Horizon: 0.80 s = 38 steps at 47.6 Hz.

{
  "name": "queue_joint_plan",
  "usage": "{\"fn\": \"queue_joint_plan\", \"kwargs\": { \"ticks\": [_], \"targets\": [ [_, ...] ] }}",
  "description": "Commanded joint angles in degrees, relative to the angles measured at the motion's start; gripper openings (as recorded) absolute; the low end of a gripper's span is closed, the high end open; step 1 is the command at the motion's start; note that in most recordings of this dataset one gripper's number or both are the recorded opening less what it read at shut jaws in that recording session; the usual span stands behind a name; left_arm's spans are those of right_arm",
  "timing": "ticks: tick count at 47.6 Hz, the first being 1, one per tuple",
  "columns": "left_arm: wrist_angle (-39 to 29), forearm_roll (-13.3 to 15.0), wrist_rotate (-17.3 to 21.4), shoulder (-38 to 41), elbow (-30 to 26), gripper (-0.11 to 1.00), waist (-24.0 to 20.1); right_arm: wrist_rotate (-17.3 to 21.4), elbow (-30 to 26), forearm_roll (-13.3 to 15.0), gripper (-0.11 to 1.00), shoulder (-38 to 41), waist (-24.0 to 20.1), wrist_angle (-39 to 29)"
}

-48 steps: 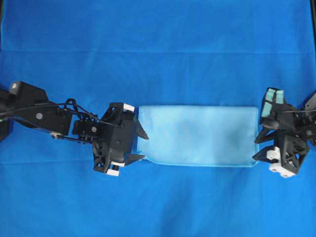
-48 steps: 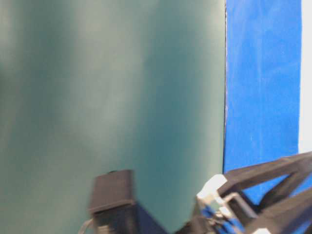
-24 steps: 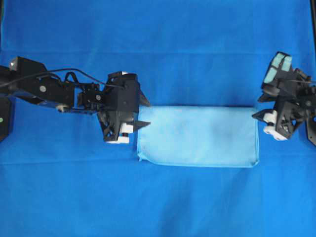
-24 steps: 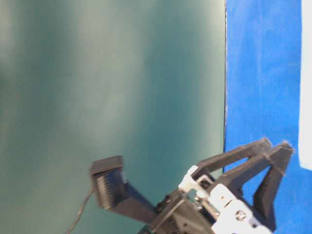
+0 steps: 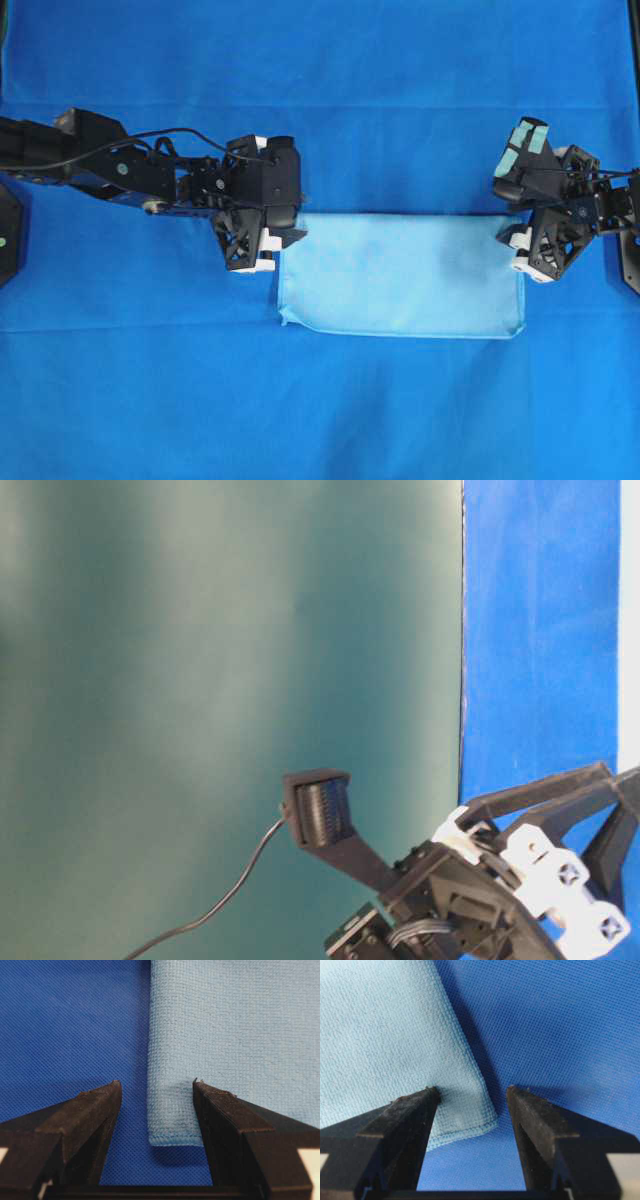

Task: Fold the light blue towel.
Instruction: 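Grasp the folded towel's corners and lift it off the table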

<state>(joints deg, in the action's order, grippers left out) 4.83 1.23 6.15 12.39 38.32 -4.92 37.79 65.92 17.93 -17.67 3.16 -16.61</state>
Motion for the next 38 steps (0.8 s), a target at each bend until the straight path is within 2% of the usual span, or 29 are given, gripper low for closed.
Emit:
{"fn": "queue_joint_plan", "kwargs": {
  "ticks": [1,8,12,21,24,38],
  "targets": [
    [-0.2,0.0,-0.2,-0.4,-1.2,0.57,0.0,-0.1,-0.4,-0.1,0.61,-0.3,0.1,0.5],
    [-2.4,0.1,-1.2,-0.4,-1.5,0.53,-0.2,-0.1,-0.4,0.0,0.58,-0.3,0.1,0.5],
    [-4.5,0.1,-1.3,-0.3,-1.8,0.44,-0.1,-0.4,-0.4,0.0,0.52,-0.3,0.1,0.6],
    [-10.5,0.0,-1.1,0.4,-4.0,0.09,0.2,-0.7,0.3,0.1,0.02,-0.3,-0.3,2.4],
    [-11.3,0.0,-1.1,0.6,-4.4,0.02,0.2,-0.7,0.6,0.1,0.02,-0.3,-0.3,3.4],
    [-12.7,0.1,-1.1,-0.6,-6.2,0.02,0.2,-0.4,0.4,0.1,0.02,-2.6,-0.2,2.7]
  ]
}}
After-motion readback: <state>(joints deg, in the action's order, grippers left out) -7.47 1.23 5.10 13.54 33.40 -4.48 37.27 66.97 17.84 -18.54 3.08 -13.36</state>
